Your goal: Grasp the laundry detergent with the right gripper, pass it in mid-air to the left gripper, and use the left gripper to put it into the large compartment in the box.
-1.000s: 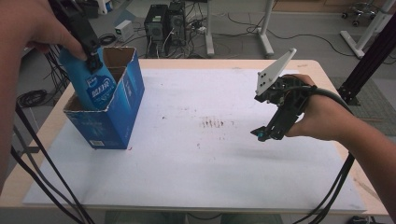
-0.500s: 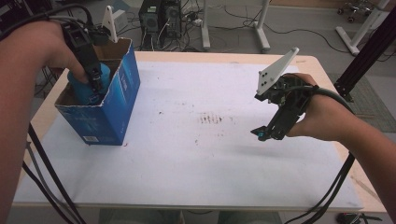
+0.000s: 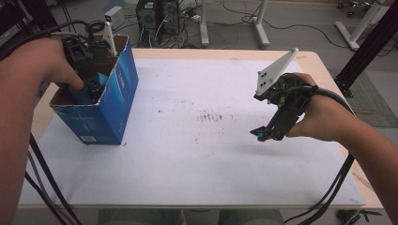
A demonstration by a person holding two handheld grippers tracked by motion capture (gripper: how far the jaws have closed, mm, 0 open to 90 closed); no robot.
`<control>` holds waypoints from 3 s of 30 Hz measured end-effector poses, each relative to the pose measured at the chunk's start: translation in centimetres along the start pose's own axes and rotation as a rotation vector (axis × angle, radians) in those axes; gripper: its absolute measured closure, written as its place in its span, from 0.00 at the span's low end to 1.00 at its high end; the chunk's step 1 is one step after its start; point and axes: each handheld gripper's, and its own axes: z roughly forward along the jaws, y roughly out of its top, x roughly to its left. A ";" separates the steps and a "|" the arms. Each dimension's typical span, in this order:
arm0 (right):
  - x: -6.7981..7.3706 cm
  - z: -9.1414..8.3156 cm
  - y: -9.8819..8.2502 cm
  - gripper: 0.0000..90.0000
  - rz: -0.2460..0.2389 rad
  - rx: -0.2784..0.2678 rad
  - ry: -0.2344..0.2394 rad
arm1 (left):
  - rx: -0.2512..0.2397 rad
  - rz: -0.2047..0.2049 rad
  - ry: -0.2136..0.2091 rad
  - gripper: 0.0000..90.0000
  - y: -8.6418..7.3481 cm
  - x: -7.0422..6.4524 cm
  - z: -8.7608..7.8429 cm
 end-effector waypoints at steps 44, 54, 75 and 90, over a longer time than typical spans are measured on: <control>-1.1 -2.8 -0.5 0.01 -0.001 0.002 -0.008 | -0.034 0.075 0.079 0.18 -0.1 -2.9 -7.2; -2.6 -3.8 0.4 0.01 -0.041 0.064 0.020 | -0.089 0.241 0.030 0.16 1.2 -6.6 -9.3; -4.8 -3.0 0.5 0.01 -0.116 0.303 0.087 | -0.098 0.532 -0.066 0.02 5.2 -12.2 -7.2; -6.8 -2.4 -0.5 0.01 -0.108 0.341 0.086 | -0.120 0.598 -0.093 0.02 6.7 -13.4 -7.3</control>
